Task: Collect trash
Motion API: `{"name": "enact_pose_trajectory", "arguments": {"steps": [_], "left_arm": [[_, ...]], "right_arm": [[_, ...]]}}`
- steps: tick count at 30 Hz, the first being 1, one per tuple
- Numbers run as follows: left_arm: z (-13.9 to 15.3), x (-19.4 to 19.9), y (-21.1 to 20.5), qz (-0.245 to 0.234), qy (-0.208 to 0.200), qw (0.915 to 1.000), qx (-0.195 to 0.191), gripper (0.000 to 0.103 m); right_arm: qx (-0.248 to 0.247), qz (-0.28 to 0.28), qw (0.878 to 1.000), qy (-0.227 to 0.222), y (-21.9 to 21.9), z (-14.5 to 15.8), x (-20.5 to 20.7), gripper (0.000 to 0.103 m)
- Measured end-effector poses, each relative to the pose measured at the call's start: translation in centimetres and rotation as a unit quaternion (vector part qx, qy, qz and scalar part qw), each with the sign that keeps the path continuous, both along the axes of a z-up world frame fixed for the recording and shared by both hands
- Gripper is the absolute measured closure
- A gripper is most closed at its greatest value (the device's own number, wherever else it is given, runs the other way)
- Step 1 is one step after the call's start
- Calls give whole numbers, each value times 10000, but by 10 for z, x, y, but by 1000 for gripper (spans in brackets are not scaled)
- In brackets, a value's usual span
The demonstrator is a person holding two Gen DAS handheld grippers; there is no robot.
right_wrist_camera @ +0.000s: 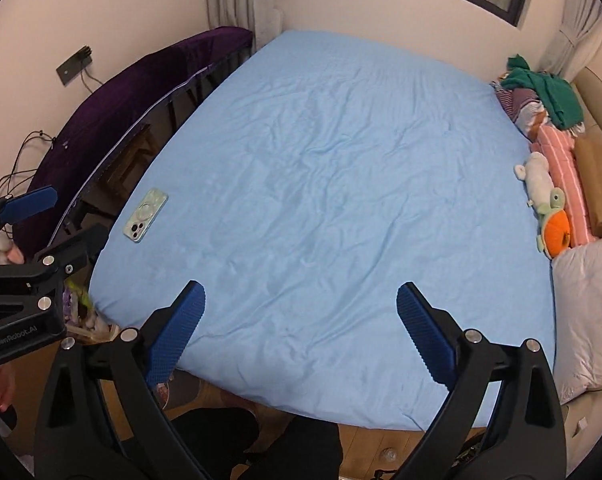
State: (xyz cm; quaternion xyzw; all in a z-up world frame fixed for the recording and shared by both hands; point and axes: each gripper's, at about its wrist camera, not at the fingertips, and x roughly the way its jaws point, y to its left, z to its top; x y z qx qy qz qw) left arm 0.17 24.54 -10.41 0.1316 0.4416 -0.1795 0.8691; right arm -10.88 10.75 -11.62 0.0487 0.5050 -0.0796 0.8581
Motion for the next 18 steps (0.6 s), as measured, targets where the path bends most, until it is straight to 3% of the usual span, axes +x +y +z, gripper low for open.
{"name": "enact_pose_trajectory", "arguments": {"steps": [8,18], "left_arm": [[31,-8,-43,-220,105,9997,-91,21],[45,-9,-66,-264,180,9995,-38,19]], "right_arm": [[7,-298,9996,-28,-57,29,-16,10],[83,-326,9994,-85,-83,45,-23,10]]}}
